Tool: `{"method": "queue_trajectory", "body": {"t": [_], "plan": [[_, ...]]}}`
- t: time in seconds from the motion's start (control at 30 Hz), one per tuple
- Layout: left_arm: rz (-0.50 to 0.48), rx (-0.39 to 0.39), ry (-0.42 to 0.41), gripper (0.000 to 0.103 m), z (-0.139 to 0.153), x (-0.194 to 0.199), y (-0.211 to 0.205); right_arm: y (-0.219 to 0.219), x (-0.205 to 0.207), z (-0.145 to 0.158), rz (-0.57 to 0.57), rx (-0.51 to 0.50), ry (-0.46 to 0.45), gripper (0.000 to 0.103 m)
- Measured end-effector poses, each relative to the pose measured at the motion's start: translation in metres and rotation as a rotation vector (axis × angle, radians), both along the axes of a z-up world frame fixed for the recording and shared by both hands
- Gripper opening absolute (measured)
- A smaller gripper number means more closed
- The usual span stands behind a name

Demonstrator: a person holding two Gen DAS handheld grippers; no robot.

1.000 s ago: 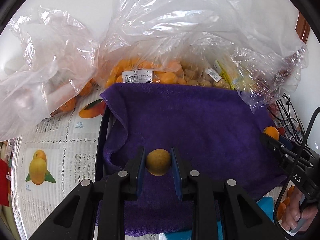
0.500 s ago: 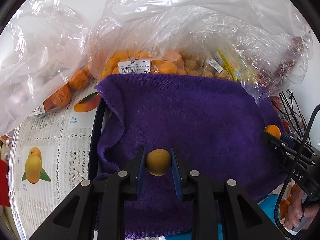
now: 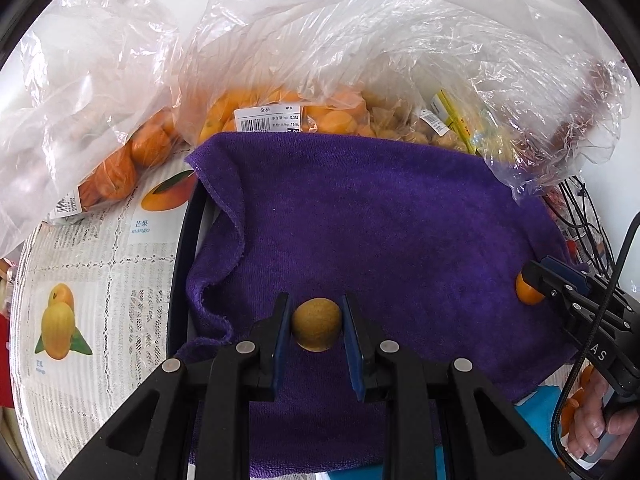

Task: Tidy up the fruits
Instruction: 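Open both tools to drop the fruits onto the purple towel, then move the left tool to a large mandarin while the right tool grasps an orange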

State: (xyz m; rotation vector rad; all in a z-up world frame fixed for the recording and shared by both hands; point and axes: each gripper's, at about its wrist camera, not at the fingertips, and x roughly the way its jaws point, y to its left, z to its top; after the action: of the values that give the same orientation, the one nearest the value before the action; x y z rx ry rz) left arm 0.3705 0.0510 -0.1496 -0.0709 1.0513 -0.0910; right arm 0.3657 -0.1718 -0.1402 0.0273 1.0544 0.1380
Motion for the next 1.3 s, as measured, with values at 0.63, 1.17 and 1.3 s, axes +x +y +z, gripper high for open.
{"method": "queue_trajectory", "body": {"t": [0.63, 1.17, 1.3], "plan": [[0.027, -0.016, -0.093, 0.031, 0.061, -0.068, 0.002, -0.01, -0.069, 0.069, -0.012, -0.011, -0.099, 0.047], [0.045, -0.012, -0.152, 0.032, 0.073, -0.158, -0.013, -0.066, -0.165, 0.097, -0.114, -0.118, -0.157, 0.069], [0.039, -0.029, -0.1, 0.032, 0.064, -0.162, -0.016, -0.084, -0.187, 0.089, -0.134, -0.147, -0.168, 0.069]]}}
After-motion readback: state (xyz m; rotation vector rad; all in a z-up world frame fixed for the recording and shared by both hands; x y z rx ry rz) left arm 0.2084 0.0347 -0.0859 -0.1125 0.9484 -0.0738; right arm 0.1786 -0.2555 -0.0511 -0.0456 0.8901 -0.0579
